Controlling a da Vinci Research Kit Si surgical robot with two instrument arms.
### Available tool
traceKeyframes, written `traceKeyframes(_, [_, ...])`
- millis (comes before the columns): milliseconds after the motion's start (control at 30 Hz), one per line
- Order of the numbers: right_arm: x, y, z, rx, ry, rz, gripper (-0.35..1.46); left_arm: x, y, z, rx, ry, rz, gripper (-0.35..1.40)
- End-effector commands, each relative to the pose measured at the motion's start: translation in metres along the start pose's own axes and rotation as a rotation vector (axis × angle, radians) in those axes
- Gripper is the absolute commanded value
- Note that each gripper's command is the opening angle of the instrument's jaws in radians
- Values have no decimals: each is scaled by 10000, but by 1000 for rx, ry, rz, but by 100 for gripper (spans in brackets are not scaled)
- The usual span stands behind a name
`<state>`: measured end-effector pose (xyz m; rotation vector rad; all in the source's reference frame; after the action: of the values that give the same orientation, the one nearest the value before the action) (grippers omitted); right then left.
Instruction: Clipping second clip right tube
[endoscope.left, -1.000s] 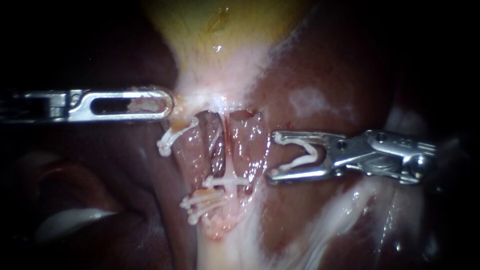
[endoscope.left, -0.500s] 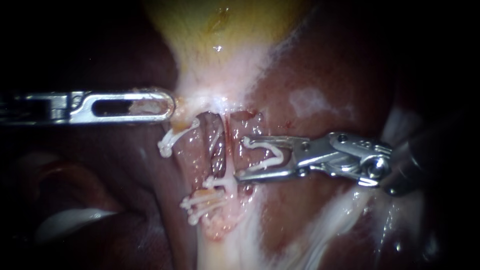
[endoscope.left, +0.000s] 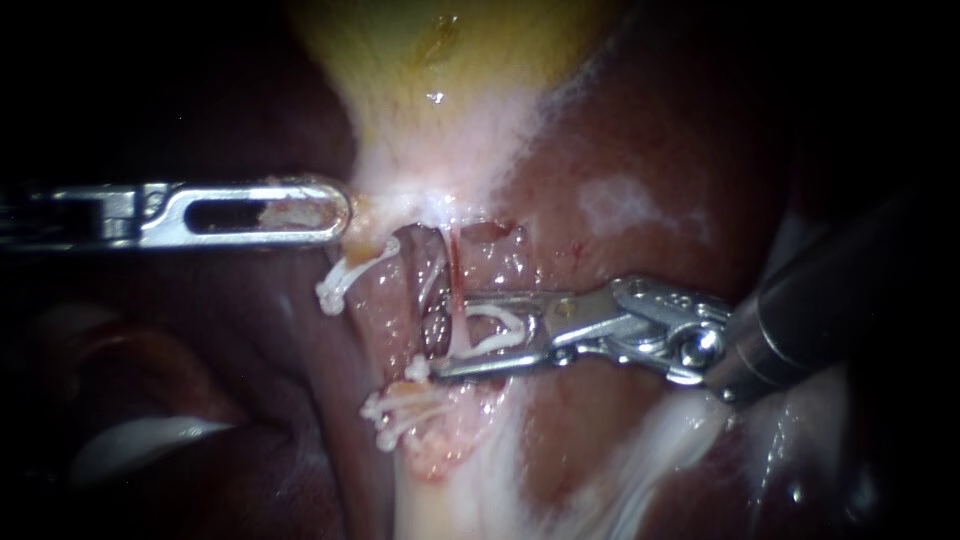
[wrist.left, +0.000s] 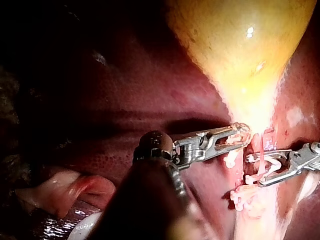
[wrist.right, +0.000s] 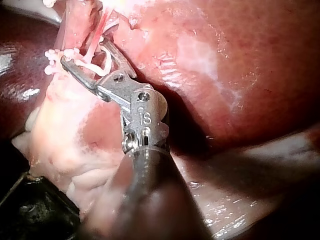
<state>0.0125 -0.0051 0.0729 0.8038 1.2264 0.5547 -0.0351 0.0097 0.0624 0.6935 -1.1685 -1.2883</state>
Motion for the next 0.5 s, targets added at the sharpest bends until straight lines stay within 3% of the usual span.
traceKeyframes(33, [0,-1,2,7,11,5,47,0,0,0,0,0,0,-35])
traceKeyframes(333, [2,-13,13,108,92,92,45,1,2,1,0,0,1,-35])
traceKeyframes(500, [2,-17,14,139,104,116,43,1,2,1,0,0,1,-35])
